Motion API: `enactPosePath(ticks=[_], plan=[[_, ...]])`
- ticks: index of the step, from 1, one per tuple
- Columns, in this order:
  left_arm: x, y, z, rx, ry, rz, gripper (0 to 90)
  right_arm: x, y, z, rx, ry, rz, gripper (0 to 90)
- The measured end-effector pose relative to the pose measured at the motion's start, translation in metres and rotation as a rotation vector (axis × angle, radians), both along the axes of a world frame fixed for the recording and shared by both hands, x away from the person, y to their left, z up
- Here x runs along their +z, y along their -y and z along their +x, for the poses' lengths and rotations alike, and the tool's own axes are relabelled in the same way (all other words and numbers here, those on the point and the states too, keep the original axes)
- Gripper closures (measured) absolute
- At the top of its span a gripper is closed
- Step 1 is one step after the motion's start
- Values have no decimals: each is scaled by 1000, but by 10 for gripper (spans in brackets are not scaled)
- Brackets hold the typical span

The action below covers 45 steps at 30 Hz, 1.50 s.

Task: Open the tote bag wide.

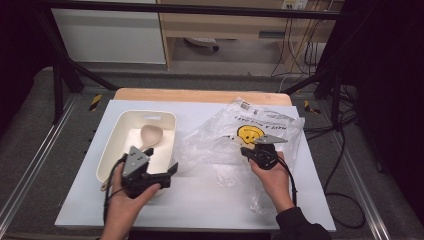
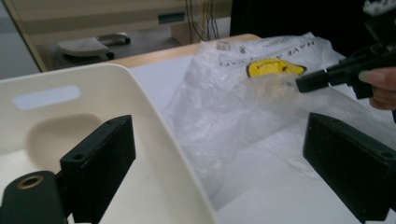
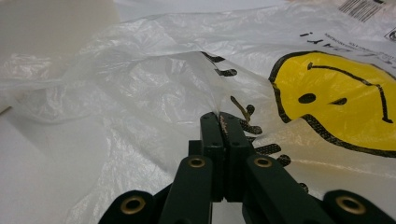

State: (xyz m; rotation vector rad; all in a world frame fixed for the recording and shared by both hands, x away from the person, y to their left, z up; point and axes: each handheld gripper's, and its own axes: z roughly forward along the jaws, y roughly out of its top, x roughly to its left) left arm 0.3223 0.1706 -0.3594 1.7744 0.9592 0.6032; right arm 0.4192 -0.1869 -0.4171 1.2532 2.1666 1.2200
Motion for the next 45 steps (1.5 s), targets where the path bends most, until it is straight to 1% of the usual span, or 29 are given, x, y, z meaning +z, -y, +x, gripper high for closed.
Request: enactPosePath(ticks=[2,3,7,9,12,13,15,17,18,19,20,21,24,26,28,29,31,32,34,37,42,45], plan=[[-7,17,0,-31,-22,13,91,1,0,0,2,5,5,900],[-10,24,1,-47,-27,28,91,1,0,0,2,2,10,900],[-22,54,1,-103,-39,55,96,1,0,0,13,5,10,900],[-29,68,3,-127,-45,68,116,1,0,-1,13,4,14,900],[-45,90,7,-167,-51,119,201,1,-1,-1,16,-1,14,900],[-51,97,10,-187,-64,137,239,1,-1,-1,14,-1,11,900],[-61,111,14,-211,-95,145,284,1,-1,-2,12,-4,12,900],[-69,123,19,-226,-105,150,396,2,-1,-2,12,-7,15,900],[-72,128,22,-234,-105,149,396,2,-1,-2,12,-7,15,900],[-74,133,24,-243,-103,153,467,2,0,-1,13,-4,16,900],[-76,138,28,-239,-102,160,467,2,0,-1,13,-4,16,900],[-77,143,32,-242,-107,158,487,2,0,-1,15,-2,16,900],[-82,151,44,-240,-120,171,590,2,1,-1,16,-3,21,900],[-85,154,52,-244,-157,168,662,3,1,-1,17,-4,22,900],[-89,156,57,-249,-172,170,731,3,1,0,16,-2,24,900],[-90,158,58,-252,-178,182,760,3,1,0,16,0,23,900],[-94,159,61,-252,-176,216,814,4,2,1,13,3,26,900],[-95,160,62,-255,-184,221,845,5,3,2,11,5,26,900],[-99,161,63,-261,-204,242,872,7,5,5,2,13,34,900],[-100,162,62,-261,-189,254,885,11,7,9,-14,26,45,900],[-100,160,64,-262,-204,238,900,23,7,13,-28,55,69,900],[-100,160,65,-264,-207,234,900,30,7,14,-26,73,76,900]])
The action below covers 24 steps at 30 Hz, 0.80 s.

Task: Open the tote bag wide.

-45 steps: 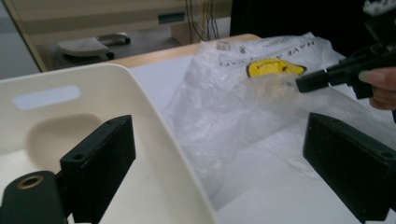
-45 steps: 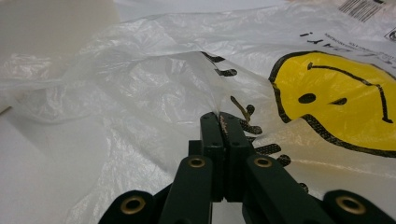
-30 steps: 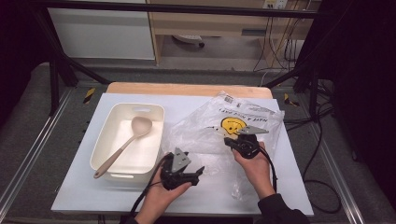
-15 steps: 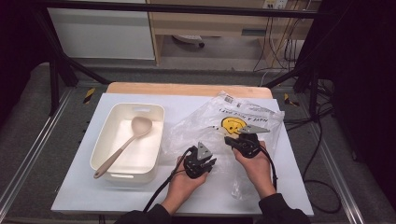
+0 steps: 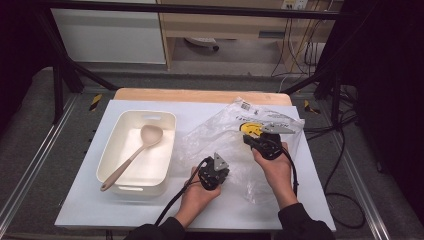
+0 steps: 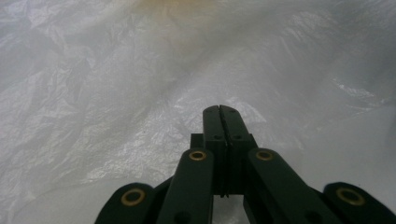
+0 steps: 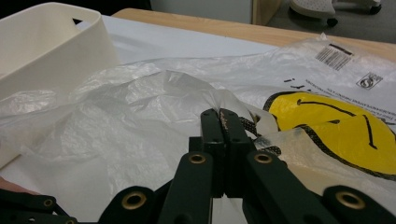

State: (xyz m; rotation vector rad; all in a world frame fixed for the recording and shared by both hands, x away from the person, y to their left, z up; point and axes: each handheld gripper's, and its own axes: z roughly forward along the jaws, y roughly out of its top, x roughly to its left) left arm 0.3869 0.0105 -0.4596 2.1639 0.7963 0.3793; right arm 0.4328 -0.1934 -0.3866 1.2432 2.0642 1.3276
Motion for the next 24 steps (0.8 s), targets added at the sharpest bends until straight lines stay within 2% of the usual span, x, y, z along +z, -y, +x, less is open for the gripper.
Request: enactPosePath(ticks=[7,14,21,24], plan=[[0,0,1,-13,-1,3,900,19,-2,0,-3,37,24,900],[0,-1,3,-32,2,8,900,35,-3,3,-18,59,22,900],[4,-2,10,-77,-33,22,900,57,-5,5,-28,99,57,900],[5,-3,13,-101,-39,37,900,61,-6,6,-34,108,58,900]])
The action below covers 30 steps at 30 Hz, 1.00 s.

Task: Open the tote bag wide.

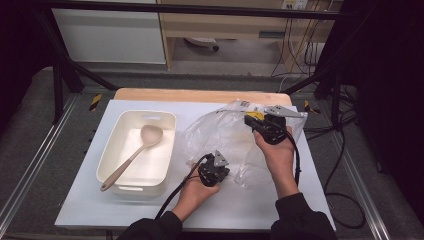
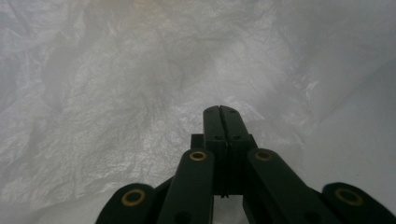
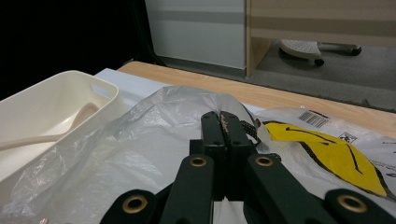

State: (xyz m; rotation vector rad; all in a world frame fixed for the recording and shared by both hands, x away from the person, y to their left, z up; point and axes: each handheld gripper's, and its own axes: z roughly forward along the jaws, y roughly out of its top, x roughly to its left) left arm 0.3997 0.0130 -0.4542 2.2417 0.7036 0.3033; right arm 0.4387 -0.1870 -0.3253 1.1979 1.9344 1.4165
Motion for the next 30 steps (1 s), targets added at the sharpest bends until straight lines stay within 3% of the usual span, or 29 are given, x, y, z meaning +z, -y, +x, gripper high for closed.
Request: enactPosePath(ticks=[8,23,27,30], plan=[[4,-6,11,-7,-26,24,900,-9,-3,-1,-4,-21,-33,900],[4,-17,20,67,-6,35,900,-17,-8,2,-10,-37,-32,900],[5,-17,18,67,10,50,900,-16,-6,2,-16,-35,-30,900],[7,-17,18,69,15,38,900,-15,-5,4,-23,-38,-27,900]])
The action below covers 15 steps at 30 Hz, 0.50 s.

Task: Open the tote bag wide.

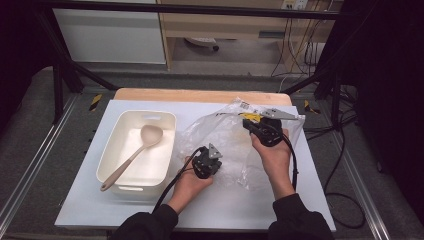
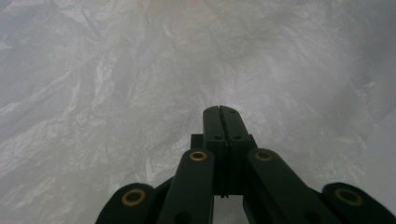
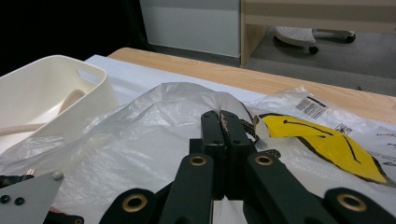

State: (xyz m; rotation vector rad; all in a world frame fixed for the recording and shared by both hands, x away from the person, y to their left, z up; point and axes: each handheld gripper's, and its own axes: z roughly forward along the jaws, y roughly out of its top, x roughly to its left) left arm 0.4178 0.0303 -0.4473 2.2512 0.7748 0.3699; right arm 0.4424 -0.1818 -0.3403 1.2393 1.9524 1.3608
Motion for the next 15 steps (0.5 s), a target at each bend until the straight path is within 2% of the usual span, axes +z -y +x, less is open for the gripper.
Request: enactPosePath(ticks=[5,10,15], plan=[[9,-2,-3,7,11,-46,900,1,-2,4,-8,-3,0,900],[24,-2,-14,-14,11,-98,900,0,-6,9,-10,-9,7,900],[42,-2,-23,-36,12,-121,900,2,-9,8,-4,-6,11,900]])
